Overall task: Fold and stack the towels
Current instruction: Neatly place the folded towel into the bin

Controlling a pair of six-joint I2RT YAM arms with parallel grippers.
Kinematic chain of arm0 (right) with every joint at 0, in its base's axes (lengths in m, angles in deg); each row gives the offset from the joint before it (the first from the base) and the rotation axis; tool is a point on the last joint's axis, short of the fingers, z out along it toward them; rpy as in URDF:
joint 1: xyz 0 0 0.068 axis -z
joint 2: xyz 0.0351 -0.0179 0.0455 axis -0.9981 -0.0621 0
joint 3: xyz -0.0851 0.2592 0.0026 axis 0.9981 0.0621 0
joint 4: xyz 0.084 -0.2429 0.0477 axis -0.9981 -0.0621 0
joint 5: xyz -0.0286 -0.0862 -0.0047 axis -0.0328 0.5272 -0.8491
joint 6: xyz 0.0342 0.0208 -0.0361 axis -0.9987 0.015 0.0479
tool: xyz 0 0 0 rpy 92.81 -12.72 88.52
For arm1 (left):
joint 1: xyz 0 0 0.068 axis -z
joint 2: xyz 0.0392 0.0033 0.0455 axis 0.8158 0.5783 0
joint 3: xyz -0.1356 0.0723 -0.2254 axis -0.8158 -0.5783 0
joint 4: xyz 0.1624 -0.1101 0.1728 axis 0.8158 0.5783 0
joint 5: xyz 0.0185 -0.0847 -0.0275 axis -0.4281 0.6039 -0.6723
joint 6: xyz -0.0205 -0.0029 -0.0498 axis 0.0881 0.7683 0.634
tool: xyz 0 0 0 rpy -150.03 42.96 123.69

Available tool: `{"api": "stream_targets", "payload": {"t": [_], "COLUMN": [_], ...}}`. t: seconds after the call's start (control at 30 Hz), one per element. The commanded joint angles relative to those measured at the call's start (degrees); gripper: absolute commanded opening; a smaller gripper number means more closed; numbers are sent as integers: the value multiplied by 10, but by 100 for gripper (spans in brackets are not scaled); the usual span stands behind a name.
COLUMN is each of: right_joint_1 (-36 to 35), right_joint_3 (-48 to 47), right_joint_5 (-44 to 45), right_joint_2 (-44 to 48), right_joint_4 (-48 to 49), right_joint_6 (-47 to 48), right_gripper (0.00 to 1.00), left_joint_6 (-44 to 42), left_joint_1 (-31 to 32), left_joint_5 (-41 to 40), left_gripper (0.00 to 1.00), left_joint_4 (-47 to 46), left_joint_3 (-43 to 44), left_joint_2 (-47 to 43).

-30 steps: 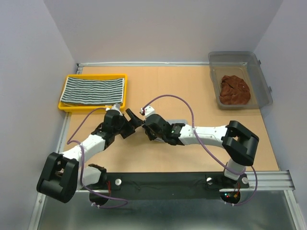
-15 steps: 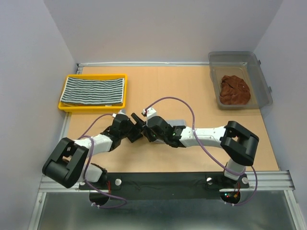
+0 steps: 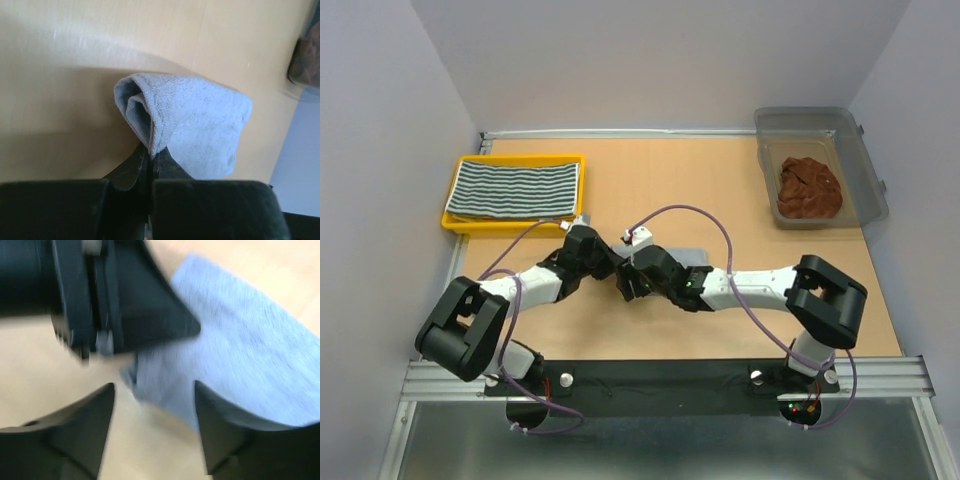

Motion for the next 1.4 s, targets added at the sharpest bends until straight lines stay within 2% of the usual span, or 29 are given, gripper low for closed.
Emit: {"api": "stream_targets", "payload": {"t": [0.0,0.03,0.07,0.17,0.33,0.43,0.8,0.9,1.07,1.23,1.37], "right_joint_1": [1,2,5,7,7,8,8,10,13,13,13], "right_joint_3": [25,30,41,51,70,77,61,46,28,12,-6], "right_joint_5": [38,40,44,46,53,57,78,90,96,93,82], "right_joint_2": [62,75,99,137,213,240,256,249,236,217,196], "right_joint_4": [33,31,25,7,-51,-81,-160,-177,-194,-206,-215], "right_joint_6": [24,26,31,52,76,78,88,92,89,86,88], "right_gripper": [75,81,91,100,100,100,100,100,100,100,100], "left_joint_6": [-112,-133,-166,-224,-351,-413,-537,-556,-575,-596,-611], "left_joint_1": [-5,-7,-18,-43,-107,-140,-187,-209,-247,-285,-331], "left_joint_5": [-66,-76,-97,-114,-150,-157,-144,-122,-115,-66,-57], "left_gripper": [0,0,0,0,0,0,0,0,0,0,0], "left_joint_4": [105,129,174,259,386,493,678,709,723,720,710], "left_joint_3": [120,144,192,270,474,589,929,974,995,976,938], "left_joint_2": [-8,-5,3,21,103,158,271,287,281,270,276]}}
